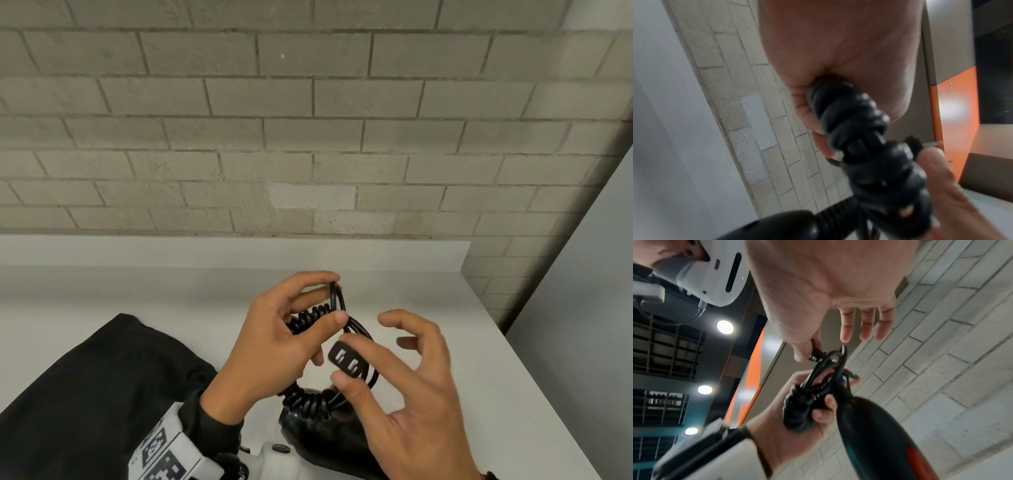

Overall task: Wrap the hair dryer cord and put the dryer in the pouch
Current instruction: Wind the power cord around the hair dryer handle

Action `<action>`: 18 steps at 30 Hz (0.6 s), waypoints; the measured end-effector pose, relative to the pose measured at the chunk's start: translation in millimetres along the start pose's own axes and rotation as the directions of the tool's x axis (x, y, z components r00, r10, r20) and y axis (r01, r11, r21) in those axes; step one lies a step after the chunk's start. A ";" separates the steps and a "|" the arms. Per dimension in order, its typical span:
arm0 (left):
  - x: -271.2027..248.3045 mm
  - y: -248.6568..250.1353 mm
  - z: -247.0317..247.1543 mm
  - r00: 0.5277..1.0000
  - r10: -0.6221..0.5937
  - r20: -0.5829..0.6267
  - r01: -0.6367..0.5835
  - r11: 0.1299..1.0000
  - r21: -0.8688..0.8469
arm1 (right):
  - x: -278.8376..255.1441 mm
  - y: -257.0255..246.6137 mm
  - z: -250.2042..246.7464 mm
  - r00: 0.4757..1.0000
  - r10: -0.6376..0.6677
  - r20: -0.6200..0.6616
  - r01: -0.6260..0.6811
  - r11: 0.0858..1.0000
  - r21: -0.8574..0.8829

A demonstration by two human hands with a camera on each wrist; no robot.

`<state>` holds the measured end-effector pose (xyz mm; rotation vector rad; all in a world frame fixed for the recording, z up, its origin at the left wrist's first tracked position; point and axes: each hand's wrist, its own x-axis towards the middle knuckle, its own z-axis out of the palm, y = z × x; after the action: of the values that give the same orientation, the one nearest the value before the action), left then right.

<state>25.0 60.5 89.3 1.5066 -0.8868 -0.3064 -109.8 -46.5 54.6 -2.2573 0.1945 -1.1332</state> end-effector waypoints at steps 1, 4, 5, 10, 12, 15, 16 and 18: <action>-0.2 -0.3 -0.1 1.000 -0.015 0.012 0.015 1.000 -0.019 | 3.7 -3.0 -4.8 1.000 0.007 -0.007 -0.006 0.999 0.039; -2.1 -3.7 0.7 0.999 -0.012 0.051 0.015 0.997 -0.072 | 17.0 -11.6 -20.0 0.998 0.060 0.013 -0.061 0.959 0.275; -3.0 -4.6 1.0 0.998 -0.002 0.057 0.007 0.996 -0.085 | 22.0 -13.6 -24.8 0.995 0.098 0.030 -0.102 0.919 0.380; -6.3 -6.8 -0.2 0.999 0.007 0.050 0.000 0.990 -0.143 | 49.3 -12.3 -43.1 0.948 0.274 0.164 -0.313 0.702 0.640; -7.6 -4.3 0.0 0.997 0.020 0.069 -0.011 0.992 -0.128 | 58.8 -9.2 -43.6 0.940 0.292 0.179 -0.334 0.665 0.668; -8.6 -1.2 0.1 0.994 0.031 0.105 -0.021 0.995 -0.099 | 69.1 -6.1 -40.9 0.929 0.301 0.214 -0.361 0.615 0.701; -8.7 -0.9 -0.1 0.993 0.029 0.111 -0.020 0.997 -0.078 | 71.8 -6.2 -40.1 0.922 0.312 0.230 -0.377 0.587 0.716; -8.9 -0.7 -0.1 0.995 0.021 0.099 -0.017 0.999 -0.035 | 75.2 -7.5 -39.2 0.906 0.331 0.265 -0.410 0.528 0.744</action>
<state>19.4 66.6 85.8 1.4603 -0.9695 -0.3838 -94.0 -86.6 128.0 -1.3555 0.0977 -0.6665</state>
